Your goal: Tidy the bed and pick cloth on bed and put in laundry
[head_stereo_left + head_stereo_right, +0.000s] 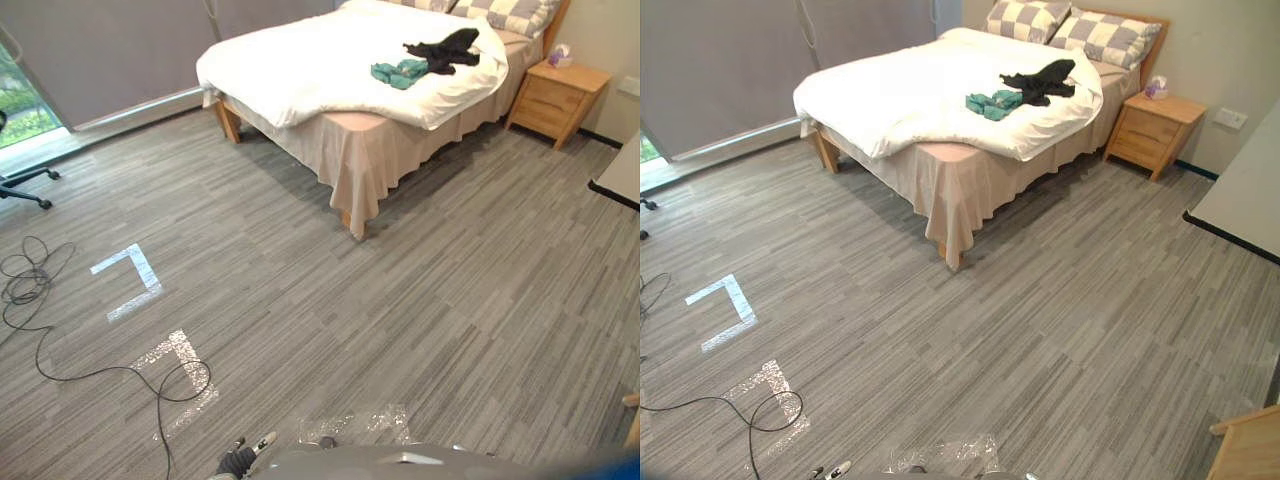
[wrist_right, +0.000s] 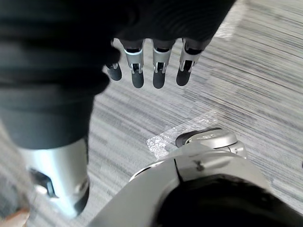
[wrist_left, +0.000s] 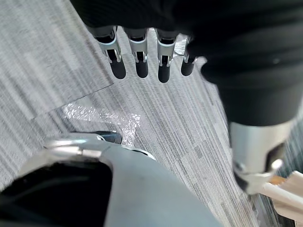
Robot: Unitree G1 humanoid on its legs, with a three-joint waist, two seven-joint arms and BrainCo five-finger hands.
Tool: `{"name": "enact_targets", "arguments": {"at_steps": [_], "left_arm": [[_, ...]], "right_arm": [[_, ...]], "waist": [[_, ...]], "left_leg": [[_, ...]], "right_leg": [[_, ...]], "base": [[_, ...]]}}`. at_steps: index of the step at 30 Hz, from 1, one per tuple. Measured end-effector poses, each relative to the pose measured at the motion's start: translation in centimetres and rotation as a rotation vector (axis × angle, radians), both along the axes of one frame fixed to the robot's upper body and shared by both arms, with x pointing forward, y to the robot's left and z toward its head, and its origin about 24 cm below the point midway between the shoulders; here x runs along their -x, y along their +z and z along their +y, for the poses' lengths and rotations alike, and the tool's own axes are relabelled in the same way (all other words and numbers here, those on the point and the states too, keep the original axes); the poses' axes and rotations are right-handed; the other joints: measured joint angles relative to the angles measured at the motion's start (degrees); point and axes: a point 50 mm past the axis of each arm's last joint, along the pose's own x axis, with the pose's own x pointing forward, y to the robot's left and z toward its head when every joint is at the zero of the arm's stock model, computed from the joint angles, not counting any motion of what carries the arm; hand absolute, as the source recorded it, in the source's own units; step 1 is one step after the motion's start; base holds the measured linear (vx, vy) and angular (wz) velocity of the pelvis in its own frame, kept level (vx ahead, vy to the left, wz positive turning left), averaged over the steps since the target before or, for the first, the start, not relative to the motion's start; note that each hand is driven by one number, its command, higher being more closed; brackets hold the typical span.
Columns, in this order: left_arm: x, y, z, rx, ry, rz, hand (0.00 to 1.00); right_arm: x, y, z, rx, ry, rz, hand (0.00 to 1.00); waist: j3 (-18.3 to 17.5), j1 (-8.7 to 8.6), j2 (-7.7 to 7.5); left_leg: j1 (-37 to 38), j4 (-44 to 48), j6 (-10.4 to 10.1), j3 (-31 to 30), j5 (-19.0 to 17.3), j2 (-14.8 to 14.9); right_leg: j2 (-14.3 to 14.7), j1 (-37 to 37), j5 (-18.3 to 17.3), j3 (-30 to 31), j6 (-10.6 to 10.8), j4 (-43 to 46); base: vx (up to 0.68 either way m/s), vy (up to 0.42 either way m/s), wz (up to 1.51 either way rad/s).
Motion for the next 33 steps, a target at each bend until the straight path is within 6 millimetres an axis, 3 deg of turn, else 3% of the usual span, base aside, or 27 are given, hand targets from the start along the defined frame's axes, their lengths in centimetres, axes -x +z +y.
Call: {"name": "enact_targets", "arguments": {"at_steps": [4, 12, 29, 30, 32, 33], "left_arm": [[0.1, 0.0, 0.1, 0.007, -0.001, -0.003, 0.0], [-0.2, 0.1, 0.2, 0.023, -0.011, -0.03, 0.0], [-0.6, 0.2, 0.1, 0.021, -0.025, -0.041, 0.0], [-0.6, 0.2, 0.1, 0.023, -0.027, -0.043, 0.0], [-0.6, 0.3, 0.2, 0.033, -0.053, -0.059, 0.0], [-0.7, 0.3, 0.2, 0.038, -0.063, -0.064, 0.0]], "right_arm": [[0.6, -0.1, 0.2, -0.006, -0.034, 0.007, 0.0], [0.1, -0.1, 0.3, -0.009, -0.036, -0.002, 0.0], [-0.4, 0.0, 0.2, -0.008, -0.054, -0.01, 0.0], [-0.5, 0.0, 0.2, -0.001, -0.054, -0.008, 0.0], [-0.8, 0.1, 0.3, 0.011, -0.079, -0.016, 0.0], [-0.8, 0.1, 0.3, 0.012, -0.092, -0.02, 0.0]], "waist": [[0.0, -0.08, -0.42], [0.7, 0.03, -0.79], [2.2, -0.03, -1.07], [2.2, 0.0, -1.05], [2.6, -0.37, -1.44], [3.0, -0.68, -1.46]], "left_leg": [[3.2, -3.0, 0.4, 0.0, 0.6, -0.4], [4.9, -3.0, -1.3, 1.0, -0.5, -0.5], [4.6, -3.3, -0.7, 2.2, -0.8, -0.5], [4.5, -3.3, -0.4, 2.6, -0.9, -0.5], [4.3, -3.3, 0.6, 5.0, -1.7, -0.6], [4.4, -3.3, 0.7, 5.9, -1.7, -0.6]], "right_leg": [[0.0, 2.9, 0.4, -0.6, 0.0, -2.2], [-0.1, 5.1, 0.7, -0.7, 0.8, -3.8], [-0.2, 3.8, -0.5, -0.8, 0.5, -2.4], [-0.3, 2.9, -1.4, -0.8, 0.7, -1.0], [-2.3, -2.0, -6.8, -2.2, 4.6, 8.8], [-3.1, -3.2, -7.6, -3.0, 5.7, 11.6]], "base": [[0.18, 0.029, 0.02], [0.12, 0.004, -0.05], [-0.03, 0.003, -0.02], [-0.04, 0.028, -0.11], [-0.01, 0.033, -0.03], [-0.01, 0.015, -0.24]]}}
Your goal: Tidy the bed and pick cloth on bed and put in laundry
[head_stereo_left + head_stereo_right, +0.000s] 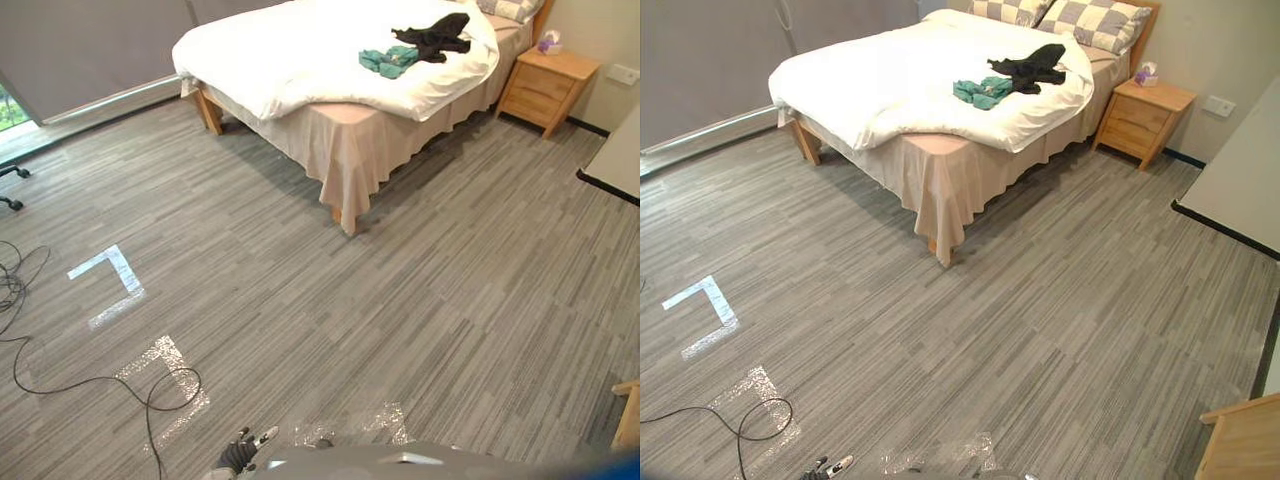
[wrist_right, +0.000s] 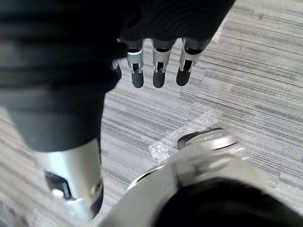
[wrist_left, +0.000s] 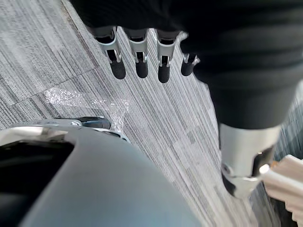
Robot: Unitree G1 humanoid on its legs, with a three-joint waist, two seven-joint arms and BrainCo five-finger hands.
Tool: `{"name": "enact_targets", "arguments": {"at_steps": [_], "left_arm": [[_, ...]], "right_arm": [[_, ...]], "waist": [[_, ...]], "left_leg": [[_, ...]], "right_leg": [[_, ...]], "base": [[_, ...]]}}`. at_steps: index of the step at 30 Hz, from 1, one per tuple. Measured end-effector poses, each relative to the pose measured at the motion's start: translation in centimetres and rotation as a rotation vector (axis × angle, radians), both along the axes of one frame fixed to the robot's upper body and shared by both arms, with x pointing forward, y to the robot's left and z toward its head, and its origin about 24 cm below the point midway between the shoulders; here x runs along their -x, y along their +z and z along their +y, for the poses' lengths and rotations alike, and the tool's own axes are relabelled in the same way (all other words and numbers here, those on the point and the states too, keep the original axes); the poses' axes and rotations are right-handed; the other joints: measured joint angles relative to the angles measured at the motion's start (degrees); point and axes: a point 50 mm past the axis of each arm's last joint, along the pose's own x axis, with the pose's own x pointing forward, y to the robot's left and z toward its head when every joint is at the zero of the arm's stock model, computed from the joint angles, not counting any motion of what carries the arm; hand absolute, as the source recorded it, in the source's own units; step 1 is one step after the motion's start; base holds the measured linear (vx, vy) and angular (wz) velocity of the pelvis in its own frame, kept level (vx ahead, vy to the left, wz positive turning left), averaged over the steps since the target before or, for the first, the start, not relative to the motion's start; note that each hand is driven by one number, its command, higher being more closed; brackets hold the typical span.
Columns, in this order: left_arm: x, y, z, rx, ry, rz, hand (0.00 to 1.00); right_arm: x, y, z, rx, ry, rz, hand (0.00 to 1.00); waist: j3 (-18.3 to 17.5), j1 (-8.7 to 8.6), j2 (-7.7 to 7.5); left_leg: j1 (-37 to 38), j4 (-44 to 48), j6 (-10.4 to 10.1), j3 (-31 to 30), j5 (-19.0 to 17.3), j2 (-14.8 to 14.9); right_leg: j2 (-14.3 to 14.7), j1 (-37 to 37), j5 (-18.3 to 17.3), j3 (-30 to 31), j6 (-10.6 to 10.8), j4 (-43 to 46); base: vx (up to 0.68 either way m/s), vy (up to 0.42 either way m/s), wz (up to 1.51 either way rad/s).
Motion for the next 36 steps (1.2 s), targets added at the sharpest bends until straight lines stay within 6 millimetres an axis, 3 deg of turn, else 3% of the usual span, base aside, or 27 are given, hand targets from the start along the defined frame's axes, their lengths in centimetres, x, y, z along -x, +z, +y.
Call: {"name": "enact_targets", "arguments": {"at_steps": [1, 2, 3, 4, 6, 7, 8, 9, 10, 12, 13, 14, 17, 18, 20, 21, 23, 24, 26, 27, 28, 29, 30, 32, 34, 35, 36], "left_arm": [[-0.5, 0.1, -0.2, 0.006, -0.008, -0.019, 0.0], [-0.3, 0.1, -0.1, 0.004, -0.008, -0.021, 0.0], [-0.2, 0.1, 0.0, 0.004, -0.008, -0.019, 0.0], [-0.2, 0.2, 0.4, -0.002, -0.016, -0.02, 0.0], [-0.7, 0.3, 0.7, -0.009, -0.031, -0.029, 0.0], [-1.7, 0.4, 0.9, -0.02, -0.053, -0.048, 0.0], [-2.1, 0.5, 0.8, -0.018, -0.062, -0.058, 0.0], [-3.3, 0.6, 0.2, -0.003, -0.076, -0.091, 0.0], [-3.4, 0.7, 0.2, 0.002, -0.082, -0.102, 0.0], [-3.4, 0.9, 0.9, -0.012, -0.074, -0.126, 0.0], [-3.3, 0.9, 0.9, -0.014, -0.064, -0.124, 0.0], [-2.7, 0.6, -0.2, 0.012, -0.048, -0.113, 0.0], [-3.6, 0.6, -1.3, 0.037, -0.035, -0.149, 0.0], [-3.6, 0.7, -1.4, 0.04, -0.023, -0.157, 0.0], [-3.7, 1.0, -1.2, 0.03, -0.002, -0.202, 0.0], [-3.7, 1.1, -1.1, 0.024, -0.002, -0.214, 0.0], [-4.3, 1.4, -0.8, 0.009, -0.003, -0.256, 0.0], [-4.5, 1.5, -0.8, 0.009, -0.002, -0.268, 0.0], [-5.1, 1.9, -0.4, 0.011, 0.01, -0.31, 0.0], [-5.2, 2.0, -0.4, 0.015, 0.021, -0.321, 0.0], [-5.2, 2.0, -0.5, 0.02, 0.023, -0.322, 0.0], [-5.1, 1.9, -1.1, 0.039, 0.039, -0.325, 0.0], [-5.5, 2.1, -0.1, 0.019, 0.046, -0.333, 0.0], [-6.5, 2.3, -0.5, 0.029, 0.041, -0.359, 0.0], [-7.6, 2.4, -1.5, 0.049, 0.022, -0.372, 0.0], [-7.5, 2.4, -1.5, 0.052, 0.025, -0.367, 0.0], [-7.0, 2.0, -1.7, 0.055, 0.064, -0.336, 0.0]], "right_arm": [[-0.4, 0.1, -0.1, 0.004, -0.008, -0.012, 0.0], [-0.7, 0.1, -0.1, -0.001, -0.04, -0.027, 0.0], [-0.7, 0.1, -0.1, -0.003, -0.05, -0.028, 0.0], [-0.6, 0.0, 0.1, -0.015, -0.08, -0.031, 0.0], [-0.4, 0.0, 0.4, -0.026, -0.114, -0.032, 0.0], [-0.5, -0.1, 0.5, -0.028, -0.115, -0.036, 0.0], [-0.5, 0.0, 0.4, -0.025, -0.12, -0.039, 0.0], [-0.6, 0.0, 0.1, -0.017, -0.119, -0.042, 0.0], [-0.4, 0.0, 0.2, -0.019, -0.117, -0.036, 0.0], [1.3, -0.3, 1.2, -0.044, -0.118, 0.006, 0.0], [1.7, -0.3, 1.3, -0.049, -0.126, 0.016, 0.0], [2.4, -0.2, 0.6, -0.03, -0.129, 0.034, 0.0], [0.8, 0.1, -0.6, 0.005, -0.096, 0.005, 0.0], [0.6, 0.2, -0.9, 0.016, -0.078, 0.002, 0.0], [0.0, 0.3, -1.6, 0.04, -0.034, -0.006, 0.0], [-0.3, 0.3, -1.6, 0.039, -0.029, -0.01, 0.0], [-1.7, 0.4, -1.5, 0.045, 0.033, -0.027, 0.0], [-2.1, 0.4, -1.5, 0.043, 0.038, -0.036, 0.0], [-3.3, 0.5, -1.1, 0.034, 0.042, -0.07, 0.0], [-3.7, 0.6, -0.9, 0.031, 0.057, -0.09, 0.0], [-3.8, 0.7, -1.1, 0.039, 0.07, -0.099, 0.0], [-3.7, 0.9, -1.6, 0.06, 0.078, -0.116, 0.0], [-3.7, 0.8, -1.0, 0.046, 0.072, -0.117, 0.0], [-3.4, 0.6, 0.0, 0.03, 0.077, -0.122, 0.0], [-3.1, 0.4, 0.1, 0.035, 0.06, -0.119, 0.0], [-2.9, 0.4, 0.1, 0.034, 0.059, -0.111, 0.0], [-2.7, 0.4, 0.1, 0.048, 0.079, -0.098, 0.0]], "waist": [[1.0, 0.63, 0.61], [2.2, 0.68, 0.49], [2.3, 0.63, 0.68], [2.4, 0.32, 0.01], [2.6, -0.53, -0.53], [3.6, -1.22, -0.51], [4.3, -1.57, -0.16], [5.2, -2.17, 1.06], [5.3, -2.24, 1.09], [4.8, -2.32, -1.07], [4.7, -2.56, -0.95], [3.4, -2.89, 0.93], [3.1, -2.92, 3.72], [3.3, -2.97, 4.24], [3.7, -2.57, 4.61], [3.9, -2.53, 4.43], [4.3, -1.41, 3.73], [4.4, -0.93, 3.58], [5.2, 0.82, 2.36], [5.6, 1.02, 1.89], [5.5, 0.9, 2.36], [5.4, 0.93, 4.01], [4.9, 0.57, 1.82], [3.9, 0.4, -0.07], [4.0, 0.18, -0.34], [4.0, 0.54, -0.33], [3.8, 1.37, -0.54]], "left_leg": [[0.8, 0.0, 0.7, 2.1, 0.4, 0.4], [1.6, 0.2, 0.0, 4.4, -0.4, 0.8], [1.7, 0.2, 0.0, 4.8, -0.5, 0.9], [2.4, 0.3, -1.1, 6.1, -1.3, 1.3], [2.6, 1.1, -2.5, 6.9, -2.4, 3.2], [2.2, 2.1, -2.7, 6.9, -3.5, 4.9], [2.4, 2.4, -2.9, 6.8, -3.7, 5.9], [2.7, 3.3, -5.2, 7.3, -5.3, 9.1], [3.0, 3.9, -6.1, 7.7, -6.0, 9.9], [6.4, 6.4, -9.0, 9.6, -9.6, 10.3], [7.4, 7.7, -9.7, 9.7, -11.0, 10.8], [7.8, 11.0, -10.1, 9.8, -12.0, 12.9], [0.8, 31.6, -9.1, 7.2, -9.8, 18.7], [-1.4, 37.2, -8.6, 5.7, -7.8, 20.0], [-10.8, 61.6, -8.7, -0.9, -9.5, 21.9], [-12.8, 65.4, -8.8, -2.3, -10.3, 21.4], [-20.2, 68.9, -8.2, -4.7, -13.0, 16.6], [-21.8, 67.7, -7.8, -4.4, -13.9, 15.6], [-24.7, 55.2, -6.0, -1.3, -15.5, 11.2], [-24.6, 40.4, -4.1, 1.6, -11.6, 8.3], [-24.6, 33.7, -3.4, 2.4, -6.7, 7.4], [-24.7, 24.0, 3.8, 4.0, 3.5, 7.0], [-23.7, 23.3, 3.4, 5.3, 3.1, 4.7], [-23.4, 18.6, 3.4, 7.0, 4.0, 0.7], [-23.4, 18.1, 2.3, 17.1, 2.7, -0.3], [-22.3, 18.1, 3.6, 20.7, 1.5, -0.5], [-19.7, 17.5, 6.3, 20.5, -0.3, -1.9]], "right_leg": [[-1.7, -2.8, -0.3, -3.4, 0.5, 5.8], [-3.8, -4.6, -1.4, -8.3, -1.9, 8.1], [-4.1, -4.8, -1.2, -8.7, -1.9, 7.5], [-4.4, -5.0, 1.2, -8.9, -2.4, 3.7], [-2.4, -4.5, 4.2, -9.1, -3.0, 0.8], [-2.0, -6.3, 5.4, -9.4, -3.0, 4.6], [-1.6, -8.4, 4.3, -9.7, -3.1, 8.2], [-0.4, -12.4, 2.5, -9.4, -4.4, 10.6], [-0.5, -14.0, 2.9, -9.3, -4.3, 10.5], [-3.2, -15.6, 5.7, -8.3, -3.9, 6.9], [-3.7, -15.4, 7.6, -8.6, -6.4, 8.4], [-2.0, -15.6, 3.8, -8.9, -7.6, 11.0], [1.2, -13.4, 1.0, -8.1, -11.0, 10.6], [2.1, -12.1, 0.6, -7.6, -11.4, 9.5], [4.8, -5.1, 0.4, -4.5, -11.8, 3.3], [4.9, -3.1, 0.4, -3.8, -11.8, 1.7], [4.9, 3.6, 0.5, -0.7, -11.8, -3.5], [4.7, 4.8, 0.6, 0.0, -11.7, -4.4], [2.5, 8.6, 0.6, 0.7, -11.2, -5.5], [0.8, 11.0, -0.2, 0.1, -8.4, -5.3], [0.8, 11.7, -0.8, -0.3, -7.2, -5.4], [1.9, 13.7, -3.2, -1.1, -4.1, -5.5], [-0.6, 15.0, -4.2, -2.0, -3.5, -6.2], [-3.1, 15.5, -2.1, -4.6, -1.7, -8.8], [-4.6, 17.5, 0.0, -7.7, 0.1, -10.7], [-4.7, 18.8, 0.7, -8.3, 0.5, -10.5], [-4.8, 21.1, 2.3, -9.3, 0.2, -9.5]], "base": [[-0.1, 0.033, -0.72], [-0.12, 0.043, -0.8], [-0.15, 0.065, -0.81], [-0.01, -0.012, -0.61], [0.1, -0.104, -0.51], [0.11, -0.149, -0.18], [-0.02, -0.122, -0.13], [-0.14, -0.04, -0.09], [-0.21, -0.006, -0.23], [-0.06, -0.087, -0.26], [0.22, -0.174, -0.18], [0.45, -0.255, -0.32], [0.48, -0.257, -0.46], [0.43, -0.244, -0.52], [0.33, -0.157, -0.6], [0.21, -0.086, -0.55], [0.06, -0.013, -0.59], [-0.06, 0.063, -0.74], [0.06, 0.092, -0.75], [0.15, 0.092, -0.53], [0.08, 0.161, -0.39], [0.02, 0.173, 0.03], [0.16, 0.182, 0.27], [0.32, 0.206, 0.75], [0.27, 0.257, 0.96], [0.29, 0.206, 0.82], [0.28, 0.181, 0.69]]}}
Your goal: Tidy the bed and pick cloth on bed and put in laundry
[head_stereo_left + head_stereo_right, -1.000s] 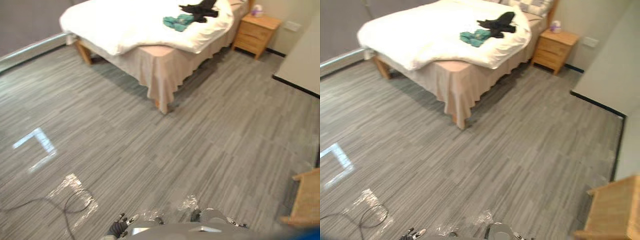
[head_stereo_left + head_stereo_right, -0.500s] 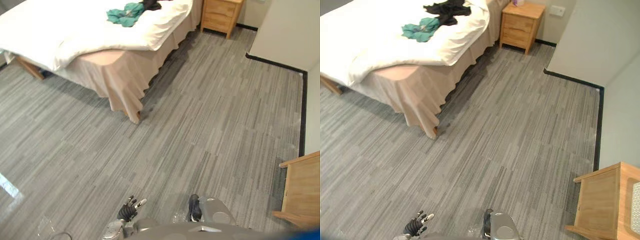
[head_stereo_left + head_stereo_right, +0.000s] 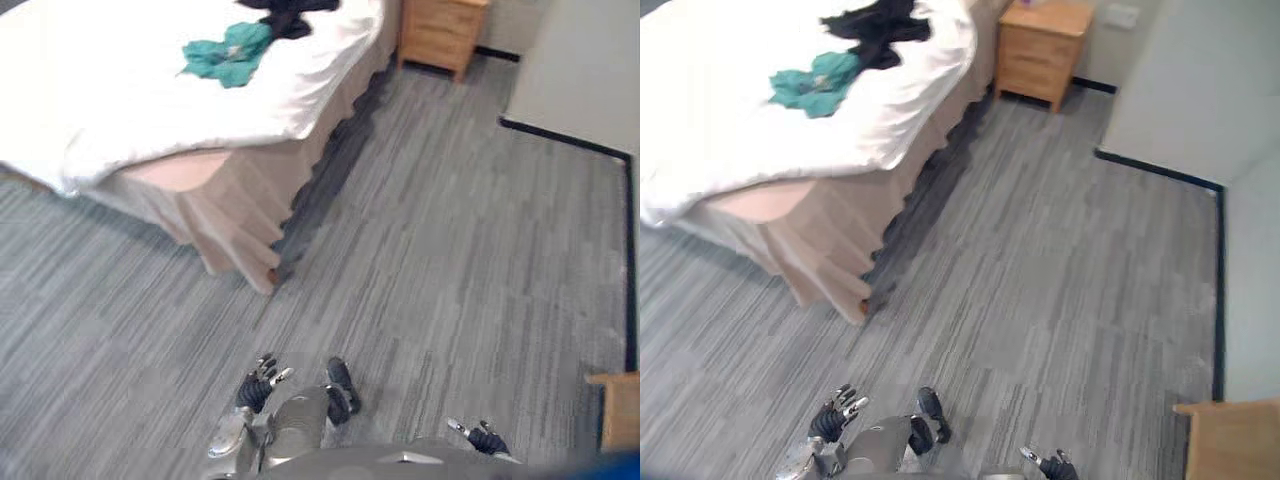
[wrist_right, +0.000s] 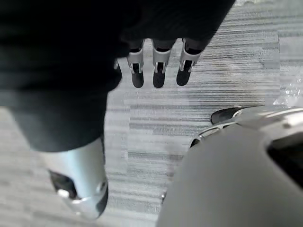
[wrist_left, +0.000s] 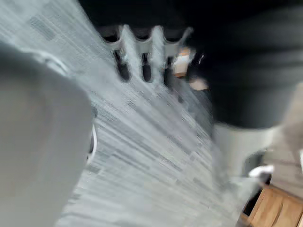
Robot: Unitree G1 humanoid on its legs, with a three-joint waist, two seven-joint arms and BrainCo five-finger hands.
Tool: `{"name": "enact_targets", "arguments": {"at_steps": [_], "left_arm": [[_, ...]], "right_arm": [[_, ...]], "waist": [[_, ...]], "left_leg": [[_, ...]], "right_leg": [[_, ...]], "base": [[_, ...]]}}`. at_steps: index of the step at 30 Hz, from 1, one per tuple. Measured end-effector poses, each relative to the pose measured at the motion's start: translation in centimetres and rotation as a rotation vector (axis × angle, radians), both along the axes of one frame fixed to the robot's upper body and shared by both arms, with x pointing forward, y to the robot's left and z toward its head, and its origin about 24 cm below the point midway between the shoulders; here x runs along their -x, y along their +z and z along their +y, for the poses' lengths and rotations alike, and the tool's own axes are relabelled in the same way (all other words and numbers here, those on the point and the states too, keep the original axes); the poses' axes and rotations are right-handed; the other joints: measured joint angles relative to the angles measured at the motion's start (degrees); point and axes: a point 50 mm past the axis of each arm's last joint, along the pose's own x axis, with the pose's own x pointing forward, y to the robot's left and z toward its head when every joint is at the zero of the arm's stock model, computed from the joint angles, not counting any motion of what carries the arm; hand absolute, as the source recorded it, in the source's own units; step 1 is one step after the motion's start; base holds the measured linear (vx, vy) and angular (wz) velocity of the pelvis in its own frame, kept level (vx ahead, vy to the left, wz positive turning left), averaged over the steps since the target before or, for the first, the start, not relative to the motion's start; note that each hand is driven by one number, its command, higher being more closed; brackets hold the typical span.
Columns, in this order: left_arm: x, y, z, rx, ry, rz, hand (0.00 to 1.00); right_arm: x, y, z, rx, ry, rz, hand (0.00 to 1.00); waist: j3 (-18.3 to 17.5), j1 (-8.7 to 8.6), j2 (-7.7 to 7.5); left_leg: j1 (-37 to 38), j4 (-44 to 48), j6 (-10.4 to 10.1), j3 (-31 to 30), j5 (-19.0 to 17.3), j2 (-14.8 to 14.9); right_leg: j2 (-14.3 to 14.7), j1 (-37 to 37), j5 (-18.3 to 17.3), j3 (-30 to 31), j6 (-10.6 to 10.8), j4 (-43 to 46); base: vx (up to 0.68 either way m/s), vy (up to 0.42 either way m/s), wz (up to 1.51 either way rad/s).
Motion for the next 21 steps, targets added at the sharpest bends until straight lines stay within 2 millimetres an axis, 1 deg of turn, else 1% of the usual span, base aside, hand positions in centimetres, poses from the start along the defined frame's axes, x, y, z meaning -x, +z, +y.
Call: {"name": "enact_targets", "arguments": {"at_steps": [1, 2, 3, 4, 5, 6, 7, 8, 9, 10, 11, 12, 13, 14, 16, 17, 18, 19, 20, 21], "left_arm": [[0.1, -0.1, 0.0, 0.006, 0.014, 0.006, 0.0], [0.5, -0.2, 0.1, 0.003, 0.02, 0.024, 0.0], [1.0, -0.4, 0.1, -0.001, 0.03, 0.044, 0.0], [1.1, -0.4, 0.2, -0.003, 0.031, 0.047, 0.0], [1.2, -0.4, 0.3, -0.004, 0.029, 0.053, 0.0], [1.3, -0.5, 0.2, -0.002, 0.028, 0.056, 0.0], [1.6, -0.6, 0.2, -0.002, 0.03, 0.069, 0.0], [1.8, -0.7, 0.2, -0.002, 0.029, 0.076, 0.0], [1.9, -0.8, 0.3, -0.004, 0.029, 0.083, 0.0], [2.2, -0.8, 0.3, -0.005, 0.028, 0.089, 0.0], [2.2, -0.9, 0.4, -0.011, 0.012, 0.096, 0.0], [2.0, -0.8, 0.4, -0.015, -0.01, 0.093, 0.0], [1.9, -0.8, 0.4, -0.017, -0.013, 0.093, 0.0], [1.7, -0.8, 0.2, -0.013, -0.024, 0.09, 0.0], [1.7, -0.8, 0.2, -0.008, -0.026, 0.088, 0.0], [1.7, -0.8, 0.2, -0.001, -0.034, 0.087, 0.0], [1.8, -0.9, 0.2, 0.002, -0.03, 0.085, 0.0], [1.8, -0.9, 0.2, 0.003, -0.024, 0.085, 0.0], [2.3, -0.9, 0.4, 0.002, -0.008, 0.088, 0.0], [2.4, -0.9, 0.7, -0.005, 0.009, 0.08, 0.0]], "right_arm": [[0.1, 0.0, 0.0, 0.003, 0.005, 0.006, 0.0], [0.2, -0.1, 0.0, 0.007, 0.009, 0.011, 0.0], [0.2, 0.0, -0.2, 0.017, -0.005, 0.011, 0.0], [0.2, 0.0, -0.2, 0.019, -0.003, 0.011, 0.0], [0.1, 0.0, -0.2, 0.024, 0.0, 0.009, 0.0], [0.1, 0.0, -0.2, 0.025, 0.0, 0.008, 0.0], [0.2, 0.0, -0.3, 0.031, -0.002, 0.011, 0.0], [0.3, 0.0, -0.5, 0.038, -0.002, 0.013, 0.0], [0.3, 0.1, -0.5, 0.039, -0.004, 0.01, 0.0], [0.1, 0.2, -0.5, 0.044, -0.005, -0.006, 0.0], [-0.2, 0.2, -0.5, 0.048, -0.001, -0.023, 0.0], [-0.3, 0.3, -0.6, 0.05, -0.001, -0.032, 0.0], [-0.3, 0.3, -0.6, 0.051, -0.002, -0.035, 0.0], [-0.4, 0.3, -0.5, 0.051, -0.007, -0.043, 0.0], [-0.3, 0.3, -0.5, 0.048, -0.014, -0.044, 0.0], [-0.3, 0.3, -0.5, 0.044, -0.03, -0.05, 0.0], [-0.2, 0.3, -0.5, 0.04, -0.038, -0.052, 0.0], [-0.2, 0.3, -0.5, 0.038, -0.038, -0.052, 0.0], [-0.3, 0.3, -0.1, 0.027, -0.037, -0.06, 0.0], [-0.2, 0.1, 0.7, 0.01, -0.044, -0.067, 0.0]], "waist": [[-0.5, 0.34, -0.23], [-1.4, 0.78, -0.2], [-2.5, 0.77, -0.31], [-2.8, 0.84, -0.73], [-2.9, 0.7, -0.84], [-2.9, 0.43, -0.86], [-2.8, 0.19, -0.71], [-2.7, -0.2, 0.07], [-2.5, -0.17, 0.39], [-2.5, -0.52, 0.4], [-2.5, -0.79, 0.36], [-2.4, -0.91, 0.43], [-2.4, -0.94, 0.45], [-2.4, -0.99, 0.44], [-2.4, -0.96, 0.44], [-2.3, -0.99, 0.56], [-2.3, -0.94, 0.55], [-2.2, -0.87, 0.51], [-2.3, -0.83, -0.01], [-2.3, -1.12, -1.24]], "left_leg": [[0.8, -0.5, 0.7, -0.1, -0.5, -0.6], [2.3, -1.7, 1.5, -1.1, -1.8, -1.6], [3.7, -3.1, 2.0, -3.2, -2.8, -2.7], [4.6, -3.9, 1.8, -4.3, -3.0, -3.5], [6.9, -5.7, 1.8, -7.3, -3.5, -4.6], [8.1, -6.2, 1.6, -8.7, -3.9, -5.0], [10.7, -7.2, 0.7, -11.4, -4.4, -5.4], [13.5, -8.3, 0.4, -13.6, -4.6, -5.3], [14.6, -8.7, 0.4, -14.6, -4.5, -5.3], [17.0, -9.4, 0.5, -17.1, -4.4, -5.2], [18.5, -9.9, 0.3, -19.9, -4.5, -4.8], [19.0, -9.9, -0.3, -22.5, -4.8, -4.3], [19.2, -10.0, -0.3, -23.5, -4.9, -4.1], [19.7, -10.2, -1.2, -28.2, -5.4, -3.1], [20.7, -10.5, -2.3, -32.0, -5.5, -2.2], [21.7, -10.5, -3.2, -34.6, -5.9, -1.5], [22.5, -10.4, -4.5, -36.2, -6.6, -0.8], [23.0, -10.3, -5.3, -36.6, -7.0, -0.4], [23.7, -9.3, -7.7, -36.1, -8.5, -0.1], [24.5, -8.0, -10.3, -35.0, -10.6, -0.1]], "right_leg": [[-0.2, 0.1, 0.4, -0.1, 0.0, 1.3], [-0.6, -1.3, 0.7, -0.7, 0.0, 6.5], [-1.8, -4.4, 1.1, -1.2, 0.6, 15.8], [-2.7, -6.5, 2.2, -1.2, 1.6, 21.8], [-4.8, -11.3, 7.0, -0.8, 0.9, 34.7], [-6.1, -13.7, 7.4, -0.8, 0.6, 40.8], [-8.0, -18.0, 5.1, -1.2, 0.4, 49.7], [-9.0, -21.6, 2.3, -1.2, -0.2, 53.7], [-9.5, -22.8, 1.2, -1.3, 0.1, 54.1], [-9.8, -25.5, -1.3, -1.2, 1.3, 52.5], [-9.6, -27.9, -3.2, -1.2, 1.4, 48.1], [-8.7, -29.4, -4.0, -1.2, 1.0, 43.5], [-8.3, -30.0, -4.2, -1.2, 0.8, 41.5], [-6.5, -32.0, -4.0, -0.4, 0.8, 31.4], [-4.7, -33.0, -2.9, 1.5, 0.5, 23.4], [-3.6, -33.5, -0.6, 3.5, -0.2, 18.5], [-2.5, -33.9, 2.6, 4.8, -0.8, 14.2], [-2.0, -33.9, 4.2, 5.7, -1.1, 12.4], [-1.6, -33.5, 8.1, 6.8, -1.4, 8.9], [-2.5, -33.1, 13.6, 6.9, -2.8, 7.4]], "base": [[0.28, 0.179, 0.7], [0.18, 0.16, 0.75], [0.14, 0.158, 0.82], [0.07, 0.163, 0.96], [0.0, 0.143, 0.82], [-0.08, 0.187, 1.09], [-0.17, 0.209, 1.02], [-0.2, 0.21, 0.97], [-0.26, 0.213, 0.91], [-0.31, 0.199, 1.03], [-0.38, 0.191, 1.28], [-0.35, 0.143, 1.07], [-0.39, 0.106, 1.43], [-0.34, 0.08, 1.27], [-0.28, 0.026, 1.32], [-0.07, -0.105, 1.26], [0.07, -0.161, 0.99], [0.27, -0.25, 0.75], [0.29, -0.283, 0.63], [0.31, -0.309, 0.56]]}}
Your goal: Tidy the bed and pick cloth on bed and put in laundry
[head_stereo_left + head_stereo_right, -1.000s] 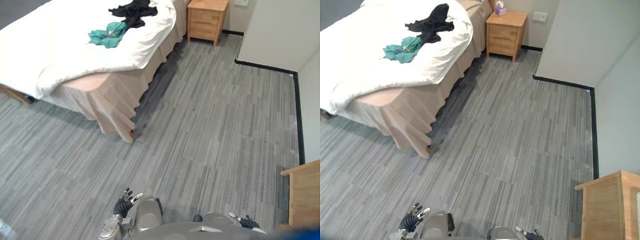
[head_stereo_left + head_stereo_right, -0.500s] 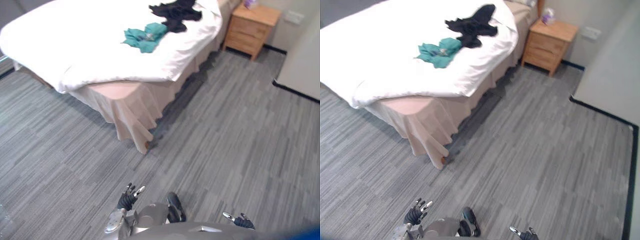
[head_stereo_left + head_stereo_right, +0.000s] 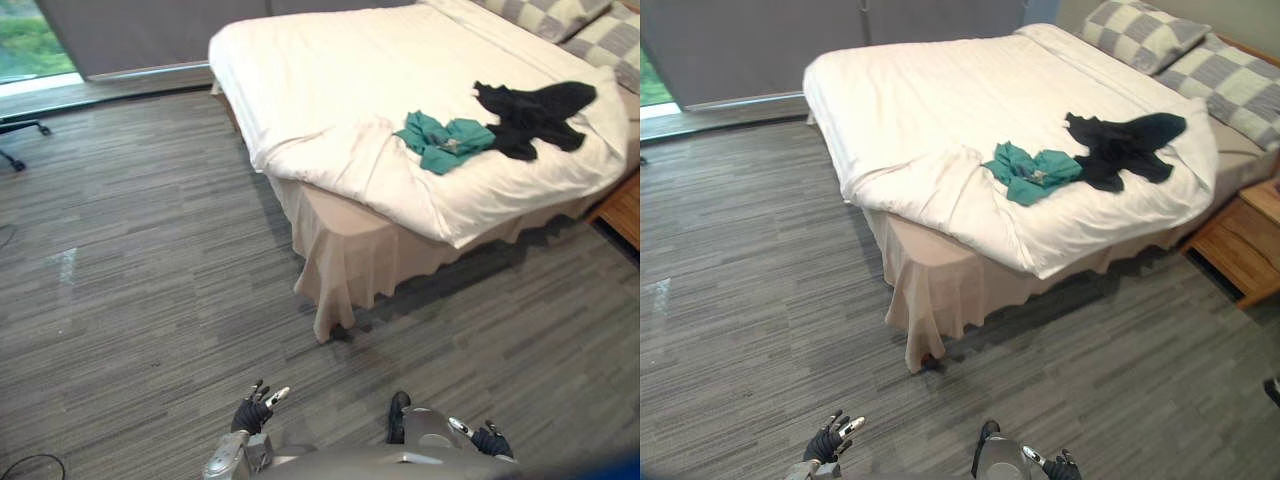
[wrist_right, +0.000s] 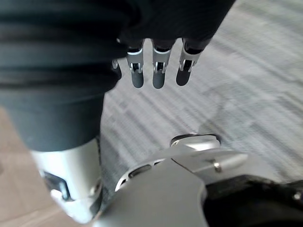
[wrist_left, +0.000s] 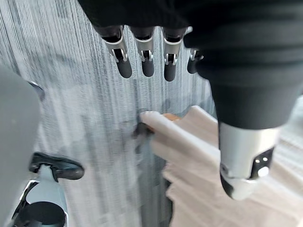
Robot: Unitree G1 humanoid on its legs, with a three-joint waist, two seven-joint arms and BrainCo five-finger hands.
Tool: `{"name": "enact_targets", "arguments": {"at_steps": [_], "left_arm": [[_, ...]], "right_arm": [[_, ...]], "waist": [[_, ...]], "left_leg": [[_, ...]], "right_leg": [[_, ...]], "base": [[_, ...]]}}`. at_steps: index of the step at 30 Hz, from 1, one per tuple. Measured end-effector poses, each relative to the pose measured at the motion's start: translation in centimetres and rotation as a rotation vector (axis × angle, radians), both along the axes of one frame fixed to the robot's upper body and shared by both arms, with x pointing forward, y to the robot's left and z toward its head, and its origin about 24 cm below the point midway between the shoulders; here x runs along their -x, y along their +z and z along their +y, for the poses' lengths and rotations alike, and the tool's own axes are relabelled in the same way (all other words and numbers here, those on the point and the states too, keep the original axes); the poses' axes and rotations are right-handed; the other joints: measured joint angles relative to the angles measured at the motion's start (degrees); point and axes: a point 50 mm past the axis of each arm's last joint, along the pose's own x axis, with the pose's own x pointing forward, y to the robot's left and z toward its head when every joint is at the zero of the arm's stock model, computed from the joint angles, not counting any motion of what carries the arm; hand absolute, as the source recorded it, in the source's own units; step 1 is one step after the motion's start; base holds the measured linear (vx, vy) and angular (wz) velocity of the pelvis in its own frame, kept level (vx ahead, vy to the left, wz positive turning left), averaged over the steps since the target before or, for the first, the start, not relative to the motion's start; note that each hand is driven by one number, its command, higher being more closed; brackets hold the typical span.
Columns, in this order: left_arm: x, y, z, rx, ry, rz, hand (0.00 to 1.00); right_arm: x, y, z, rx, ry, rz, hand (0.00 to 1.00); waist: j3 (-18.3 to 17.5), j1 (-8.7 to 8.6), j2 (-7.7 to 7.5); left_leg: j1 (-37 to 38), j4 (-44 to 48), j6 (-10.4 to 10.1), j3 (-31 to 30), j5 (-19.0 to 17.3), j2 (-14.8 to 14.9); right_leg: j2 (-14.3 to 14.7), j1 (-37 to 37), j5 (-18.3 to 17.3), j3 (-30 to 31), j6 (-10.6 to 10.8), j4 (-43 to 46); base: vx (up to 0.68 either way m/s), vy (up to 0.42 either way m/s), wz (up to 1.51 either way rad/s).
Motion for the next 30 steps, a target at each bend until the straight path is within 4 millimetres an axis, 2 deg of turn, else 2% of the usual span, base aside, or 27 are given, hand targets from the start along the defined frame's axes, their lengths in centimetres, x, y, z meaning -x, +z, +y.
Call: {"name": "enact_targets", "arguments": {"at_steps": [1, 2, 4, 6, 9, 11, 12, 13, 14, 15, 16, 17, 18, 19, 20, 21, 22, 23, 24, 26, 30], "left_arm": [[-0.2, -0.1, -0.3, 0.009, 0.012, -0.001, 0.0], [0.0, -0.2, -1.3, 0.038, 0.021, -0.008, 0.0], [-0.1, -0.2, -2.2, 0.053, 0.01, -0.019, 0.0], [0.0, -0.2, -2.2, 0.051, 0.003, -0.015, 0.0], [-0.1, -0.2, -2.2, 0.05, 0.0, -0.021, 0.0], [-0.2, -0.1, -2.3, 0.051, 0.003, -0.028, 0.0], [-0.2, -0.1, -2.2, 0.049, 0.008, -0.031, 0.0], [-0.1, -0.1, -2.5, 0.059, 0.028, -0.037, 0.0], [-0.5, 0.2, -1.6, 0.034, 0.02, -0.064, 0.0], [-0.9, 0.2, -1.9, 0.043, 0.012, -0.067, 0.0], [-1.2, 0.3, -2.2, 0.054, -0.005, -0.08, 0.0], [-1.2, 0.4, -2.0, 0.049, -0.027, -0.088, 0.0], [-1.2, 0.4, -2.0, 0.047, -0.033, -0.091, 0.0], [-1.2, 0.5, -2.1, 0.045, -0.048, -0.101, 0.0], [-1.1, 0.4, -2.5, 0.062, -0.069, -0.1, 0.0], [-1.1, 0.4, -2.5, 0.066, -0.073, -0.099, 0.0], [-1.1, 0.4, -2.4, 0.063, -0.073, -0.096, 0.0], [-1.0, 0.4, -1.7, 0.05, -0.071, -0.085, 0.0], [-0.9, 0.4, -1.3, 0.045, -0.074, -0.067, 0.0], [-0.8, 0.2, -1.1, 0.048, -0.08, -0.035, 0.0], [-0.1, -0.4, -1.3, 0.086, 0.005, 0.038, 0.0]], "right_arm": [[-0.2, 0.1, -0.5, 0.01, -0.008, -0.011, 0.0], [-0.2, 0.3, -1.2, 0.031, -0.002, -0.016, 0.0], [-0.4, 0.4, -1.7, 0.047, 0.004, -0.023, 0.0], [-0.5, 0.4, -1.8, 0.049, 0.02, -0.017, 0.0], [-0.5, 0.3, -1.7, 0.044, 0.027, -0.003, 0.0], [0.2, 0.1, -1.8, 0.039, 0.04, 0.044, 0.0], [0.5, 0.1, -2.0, 0.042, 0.047, 0.057, 0.0], [0.7, 0.1, -2.4, 0.059, 0.088, 0.078, 0.0], [0.3, 0.1, -2.2, 0.065, 0.133, 0.084, 0.0], [0.5, 0.1, -2.5, 0.069, 0.127, 0.095, 0.0], [1.4, -0.1, -2.5, 0.063, 0.116, 0.132, 0.0], [1.5, -0.2, -2.2, 0.056, 0.115, 0.146, 0.0], [1.5, -0.2, -2.1, 0.054, 0.117, 0.148, 0.0], [1.4, -0.2, -2.1, 0.058, 0.126, 0.144, 0.0], [1.6, -0.1, -2.5, 0.069, 0.128, 0.145, 0.0], [1.7, -0.1, -2.5, 0.067, 0.124, 0.148, 0.0], [1.7, -0.2, -2.0, 0.054, 0.117, 0.146, 0.0], [2.0, -0.4, -1.5, 0.039, 0.107, 0.147, 0.0], [2.0, -0.5, -0.9, 0.022, 0.097, 0.144, 0.0], [2.0, -0.5, -0.6, 0.016, 0.095, 0.14, 0.0], [1.8, -0.5, -0.8, 0.03, 0.12, 0.139, 0.0]], "waist": [[0.5, -0.27, 0.72], [0.4, -0.05, 2.61], [0.6, -0.59, 4.27], [0.7, -0.62, 4.66], [0.7, -0.7, 4.57], [0.6, -1.32, 4.63], [0.4, -1.43, 5.11], [-0.2, -1.09, 6.65], [0.5, 0.02, 5.27], [1.2, 0.05, 6.42], [1.5, 0.15, 6.0], [1.3, 0.45, 5.19], [1.1, 0.43, 4.79], [0.9, 0.24, 4.82], [0.3, -0.12, 5.94], [0.3, -0.15, 5.92], [-0.1, -0.22, 5.42], [-0.5, -0.18, 3.45], [-0.9, -0.15, 2.37], [-1.0, 0.08, 1.46], [-0.7, 0.21, 2.14]], "left_leg": [[0.8, 0.9, -0.3, 0.8, -1.2, 1.4], [0.8, 1.9, -1.4, 3.3, -1.7, 3.7], [1.7, 1.4, -1.8, 5.8, -1.6, 6.1], [2.8, 1.4, -2.4, 7.6, -0.4, 7.7], [1.9, 6.3, -2.3, 8.7, 0.1, 8.5], [-6.0, 24.3, -2.1, 8.6, 0.8, 11.0], [-8.9, 30.3, -1.7, 8.8, 2.4, 12.0], [-14.1, 39.7, -0.2, 9.4, 8.5, 15.3], [-18.6, 48.7, -0.8, 10.8, 10.8, 15.7], [-19.7, 50.5, -0.5, 10.1, 7.3, 16.1], [-20.8, 48.3, -0.3, 10.8, 1.7, 15.1], [-20.6, 40.5, -0.7, 12.4, -1.4, 12.9], [-20.2, 34.6, -0.8, 12.9, -1.5, 11.7], [-19.2, 22.2, -1.1, 13.3, 0.7, 10.2], [-19.0, 12.6, -0.4, 13.0, 8.6, 9.8], [-18.5, 11.4, 0.6, 13.2, 7.9, 9.9], [-16.5, 8.4, 0.5, 12.8, 8.4, 9.2], [-14.7, 4.5, 0.5, 12.6, 9.8, 7.8], [-13.8, 1.6, 0.6, 11.8, 11.1, 6.9], [-11.9, -2.4, 0.8, 11.4, 12.8, 5.8], [-7.3, -7.6, 0.9, 10.1, 14.8, 4.6]], "right_leg": [[0.9, 0.5, -0.9, -0.9, -0.6, 1.7], [2.4, 0.9, -2.6, -1.6, -1.6, 2.9], [4.0, 1.3, -5.6, -3.2, -2.8, 4.3], [5.5, 1.6, -8.5, -3.3, -3.6, 6.4], [6.7, 3.4, -10.4, -3.2, -4.2, 5.7], [8.5, 6.7, -11.0, -2.7, -4.4, 0.7], [9.3, 7.9, -11.0, -2.7, -4.4, -1.5], [11.4, 10.9, -10.7, -3.4, -4.6, -4.3], [10.1, 12.2, -11.2, -2.9, -6.2, -4.1], [10.9, 13.5, -11.4, -2.8, -6.5, -4.2], [10.4, 14.6, -11.2, -1.4, -7.6, -4.4], [9.2, 15.3, -11.0, -0.6, -7.1, -4.5], [8.7, 15.6, -11.1, -0.2, -6.8, -4.7], [8.4, 15.9, -11.3, -0.1, -5.9, -5.0], [9.5, 16.2, -11.6, -0.1, -5.3, -5.2], [9.8, 16.6, -11.9, -0.1, -4.8, -5.3], [9.3, 17.4, -12.0, -0.3, -4.5, -5.5], [8.4, 17.7, -12.5, -0.8, -3.8, -5.7], [8.0, 17.9, -12.6, -1.6, -3.7, -6.4], [7.4, 19.0, -13.0, -2.2, -3.0, -6.6], [6.8, 21.7, -13.2, -3.4, -2.6, -6.6]], "base": [[0.3, -0.307, 0.36], [0.28, -0.274, 0.22], [0.24, -0.233, 0.21], [0.18, -0.231, -0.03], [0.1, -0.171, -0.13], [0.05, -0.181, -0.01], [0.27, -0.219, -0.29], [0.32, -0.171, -0.57], [0.31, -0.155, -0.58], [0.12, -0.047, -0.62], [-0.04, -0.03, -0.63], [-0.1, -0.02, -0.69], [-0.23, -0.031, -0.62], [-0.24, -0.001, -0.4], [-0.17, 0.045, -0.28], [0.02, 0.078, 0.04], [0.16, 0.071, 0.2], [0.19, 0.05, 0.36], [0.14, 0.041, 0.33], [0.14, 0.051, 0.33], [0.11, 0.033, 0.22]]}}
